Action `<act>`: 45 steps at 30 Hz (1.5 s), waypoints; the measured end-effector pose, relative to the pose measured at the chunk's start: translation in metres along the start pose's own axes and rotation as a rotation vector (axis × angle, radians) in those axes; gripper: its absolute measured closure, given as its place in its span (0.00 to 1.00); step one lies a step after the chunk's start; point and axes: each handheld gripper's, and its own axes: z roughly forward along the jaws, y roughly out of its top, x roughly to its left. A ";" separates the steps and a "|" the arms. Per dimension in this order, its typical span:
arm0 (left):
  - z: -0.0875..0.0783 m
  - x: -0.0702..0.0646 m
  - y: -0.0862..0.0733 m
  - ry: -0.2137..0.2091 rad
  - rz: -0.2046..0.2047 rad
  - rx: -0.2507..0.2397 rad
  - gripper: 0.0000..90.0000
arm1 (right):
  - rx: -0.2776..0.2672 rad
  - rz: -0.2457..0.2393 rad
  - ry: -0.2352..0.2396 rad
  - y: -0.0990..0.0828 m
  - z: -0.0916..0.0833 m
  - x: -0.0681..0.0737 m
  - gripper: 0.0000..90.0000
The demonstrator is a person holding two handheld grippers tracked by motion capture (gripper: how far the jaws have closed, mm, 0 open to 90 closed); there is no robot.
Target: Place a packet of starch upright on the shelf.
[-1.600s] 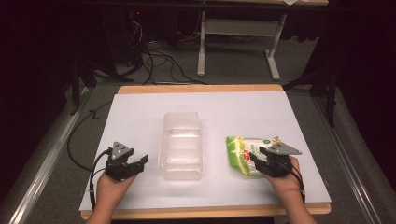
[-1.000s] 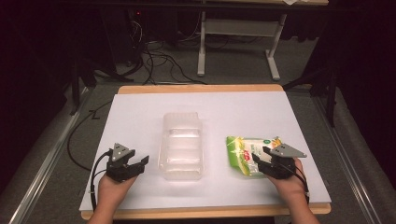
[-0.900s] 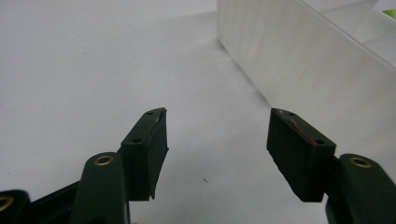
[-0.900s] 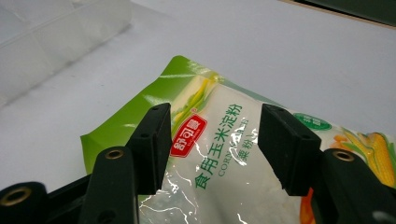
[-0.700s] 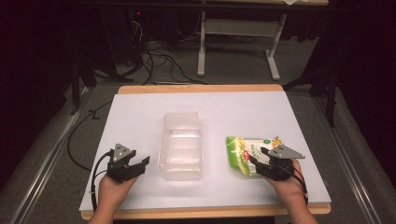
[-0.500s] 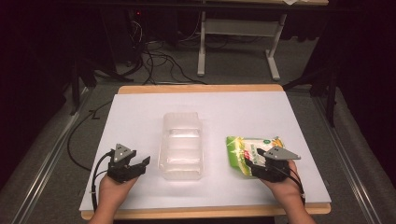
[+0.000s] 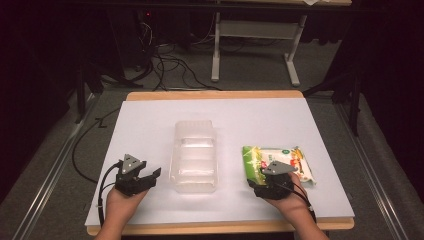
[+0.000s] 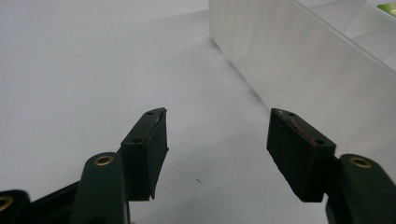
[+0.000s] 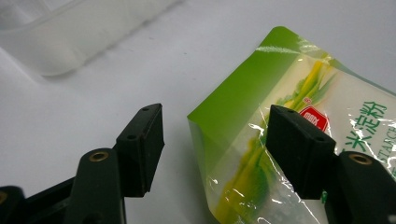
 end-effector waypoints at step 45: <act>0.000 0.001 -0.002 0.004 -0.019 0.005 0.43 | 0.024 -0.139 -0.092 0.002 0.002 0.005 1.00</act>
